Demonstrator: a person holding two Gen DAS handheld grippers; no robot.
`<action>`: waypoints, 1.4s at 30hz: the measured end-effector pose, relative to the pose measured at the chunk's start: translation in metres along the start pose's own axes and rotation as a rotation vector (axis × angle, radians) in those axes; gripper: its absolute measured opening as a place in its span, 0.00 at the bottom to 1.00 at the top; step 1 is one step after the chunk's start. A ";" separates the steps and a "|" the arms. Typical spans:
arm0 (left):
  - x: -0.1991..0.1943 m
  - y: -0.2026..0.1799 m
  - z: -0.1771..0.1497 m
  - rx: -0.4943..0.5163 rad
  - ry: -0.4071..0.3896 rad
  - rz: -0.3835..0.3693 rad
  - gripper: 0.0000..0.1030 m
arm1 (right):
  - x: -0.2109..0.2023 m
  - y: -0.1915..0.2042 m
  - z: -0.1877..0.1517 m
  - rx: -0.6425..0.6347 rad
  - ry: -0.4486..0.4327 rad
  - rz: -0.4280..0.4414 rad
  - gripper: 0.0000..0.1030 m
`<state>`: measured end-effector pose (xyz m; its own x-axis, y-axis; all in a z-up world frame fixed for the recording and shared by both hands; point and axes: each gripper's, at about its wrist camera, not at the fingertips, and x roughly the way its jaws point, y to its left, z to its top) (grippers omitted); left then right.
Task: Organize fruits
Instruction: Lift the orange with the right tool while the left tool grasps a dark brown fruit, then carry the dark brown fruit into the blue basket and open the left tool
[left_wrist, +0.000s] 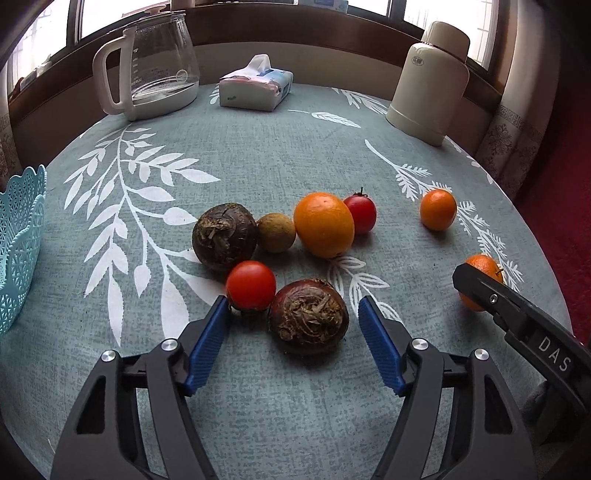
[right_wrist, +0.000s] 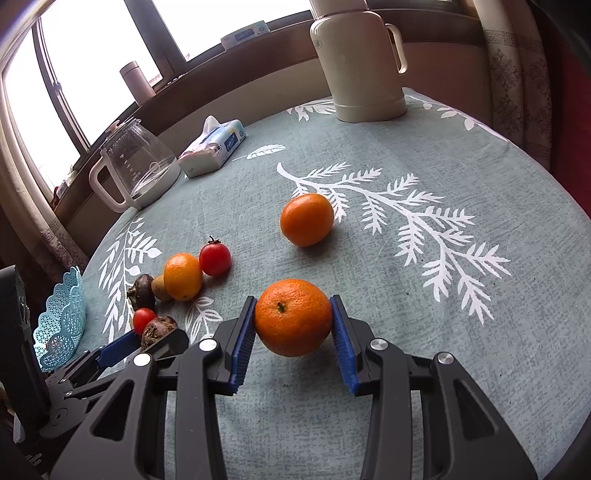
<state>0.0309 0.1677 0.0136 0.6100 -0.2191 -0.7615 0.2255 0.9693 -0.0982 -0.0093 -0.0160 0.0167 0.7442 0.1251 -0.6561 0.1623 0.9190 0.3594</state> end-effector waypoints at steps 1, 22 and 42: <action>-0.001 0.001 0.000 -0.006 -0.003 0.004 0.64 | 0.000 0.000 0.000 0.000 0.000 0.001 0.39; -0.008 0.002 -0.007 -0.026 0.000 -0.056 0.44 | -0.002 0.000 -0.001 -0.004 -0.010 0.002 0.39; -0.018 0.001 -0.011 -0.022 -0.029 -0.034 0.42 | -0.005 0.001 -0.001 -0.004 -0.026 0.020 0.39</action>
<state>0.0116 0.1737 0.0204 0.6239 -0.2543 -0.7390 0.2294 0.9635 -0.1379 -0.0140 -0.0151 0.0195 0.7641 0.1334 -0.6311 0.1448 0.9180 0.3693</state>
